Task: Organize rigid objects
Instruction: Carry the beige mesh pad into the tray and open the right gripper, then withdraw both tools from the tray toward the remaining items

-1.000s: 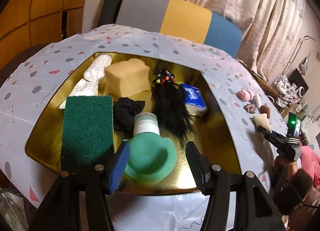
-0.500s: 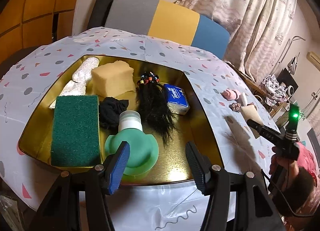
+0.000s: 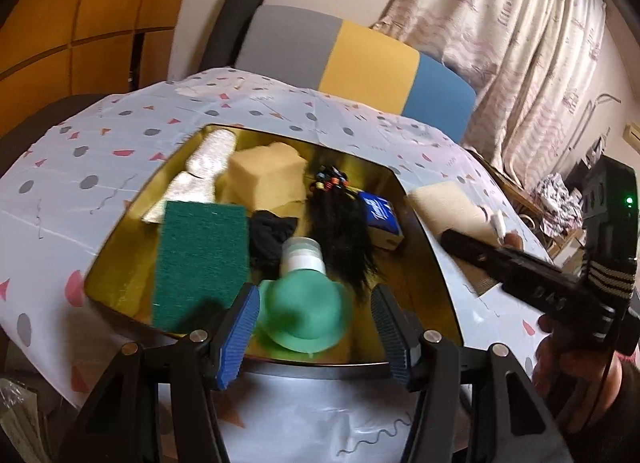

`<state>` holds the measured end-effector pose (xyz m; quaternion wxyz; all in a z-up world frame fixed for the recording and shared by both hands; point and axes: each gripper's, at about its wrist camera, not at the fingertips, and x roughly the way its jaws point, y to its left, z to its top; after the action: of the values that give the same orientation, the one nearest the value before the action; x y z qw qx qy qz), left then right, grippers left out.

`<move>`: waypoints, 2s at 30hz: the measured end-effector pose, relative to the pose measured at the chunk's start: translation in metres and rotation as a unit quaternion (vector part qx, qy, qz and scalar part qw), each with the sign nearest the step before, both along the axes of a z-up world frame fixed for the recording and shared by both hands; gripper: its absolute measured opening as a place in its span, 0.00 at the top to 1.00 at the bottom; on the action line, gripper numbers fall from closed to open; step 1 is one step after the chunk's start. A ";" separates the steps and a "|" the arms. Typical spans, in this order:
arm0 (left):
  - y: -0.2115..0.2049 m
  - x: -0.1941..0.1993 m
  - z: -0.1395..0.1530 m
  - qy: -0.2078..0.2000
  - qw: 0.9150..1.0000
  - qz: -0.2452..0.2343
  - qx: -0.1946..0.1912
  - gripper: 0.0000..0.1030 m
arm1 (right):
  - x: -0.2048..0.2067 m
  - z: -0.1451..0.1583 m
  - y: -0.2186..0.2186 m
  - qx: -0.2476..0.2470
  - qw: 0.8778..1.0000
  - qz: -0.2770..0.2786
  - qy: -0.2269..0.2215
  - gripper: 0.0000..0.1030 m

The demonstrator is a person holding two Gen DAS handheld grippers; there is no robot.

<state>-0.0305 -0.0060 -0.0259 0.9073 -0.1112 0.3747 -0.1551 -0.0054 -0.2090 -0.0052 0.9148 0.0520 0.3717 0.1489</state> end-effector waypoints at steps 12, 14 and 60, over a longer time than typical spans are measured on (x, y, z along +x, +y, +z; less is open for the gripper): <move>0.028 0.004 -0.002 0.011 0.999 0.048 -0.018 0.43 | 0.019 -0.028 0.043 -0.008 0.999 -0.002 0.041 0.59; 0.028 0.004 -0.003 0.013 0.999 0.048 -0.019 0.43 | 0.019 -0.029 0.043 -0.014 0.999 -0.002 0.041 0.57; -0.049 0.007 0.026 0.004 0.999 -0.039 0.015 0.43 | -0.018 -0.010 -0.095 -0.051 0.987 -0.153 -0.004 0.30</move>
<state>-0.0236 -0.0551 0.0006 0.9007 -0.0835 0.3842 -0.1847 -0.0231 -0.3039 -0.0153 0.9296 0.0613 0.3632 -0.0114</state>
